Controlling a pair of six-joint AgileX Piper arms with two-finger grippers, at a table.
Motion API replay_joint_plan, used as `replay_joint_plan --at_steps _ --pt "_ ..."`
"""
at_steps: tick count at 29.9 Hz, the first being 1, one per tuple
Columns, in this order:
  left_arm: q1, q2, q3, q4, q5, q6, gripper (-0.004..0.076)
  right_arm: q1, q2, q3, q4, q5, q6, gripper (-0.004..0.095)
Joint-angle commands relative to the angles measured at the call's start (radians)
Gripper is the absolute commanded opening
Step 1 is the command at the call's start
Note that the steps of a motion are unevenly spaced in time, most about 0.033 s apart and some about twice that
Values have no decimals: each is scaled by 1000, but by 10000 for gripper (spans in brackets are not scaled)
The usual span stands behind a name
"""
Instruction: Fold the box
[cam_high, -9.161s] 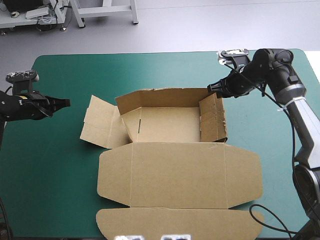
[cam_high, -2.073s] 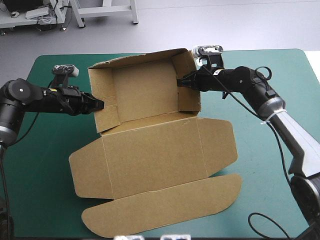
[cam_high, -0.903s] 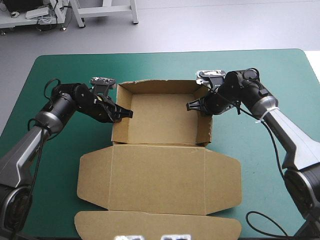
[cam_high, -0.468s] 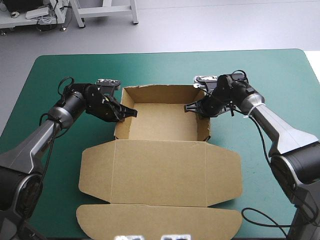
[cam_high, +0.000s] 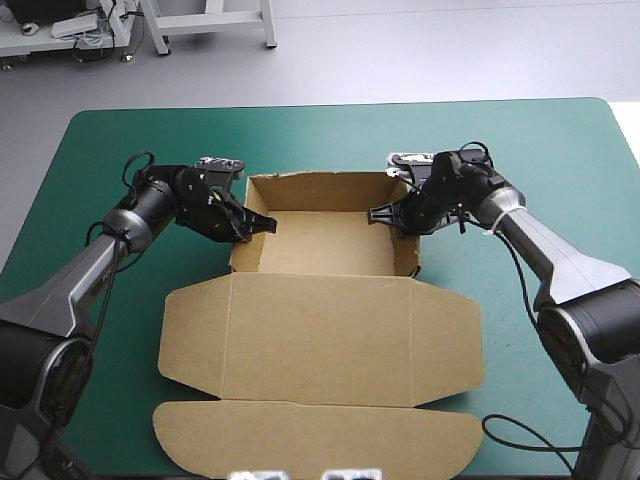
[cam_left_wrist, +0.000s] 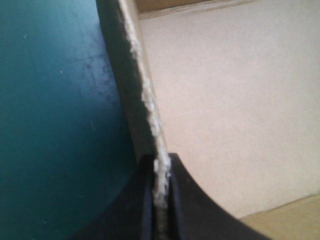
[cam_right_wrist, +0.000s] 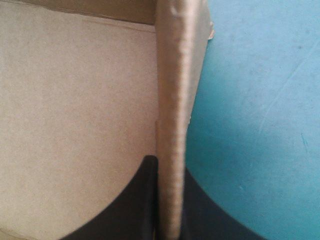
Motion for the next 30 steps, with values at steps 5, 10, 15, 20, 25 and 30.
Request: replay_joint_plan --at_steps 5,10,15,20,25,30 --pt "-18 1 -1 -47 127 75 43 18 -38 -18 54 -16 -12 288" --pt "-18 1 -64 -43 206 75 211 18 -38 -40 25 10 -12 421" --pt "-18 1 -151 -41 220 63 382 18 -38 -108 -83 89 31 421" --pt "-16 1 -221 -22 229 56 405 18 -38 -164 -129 122 43 424" --pt "-16 1 -274 48 265 56 405 18 -38 -213 -148 153 43 424" --pt "-16 1 -359 113 330 41 405 18 -38 -313 -148 192 41 424"
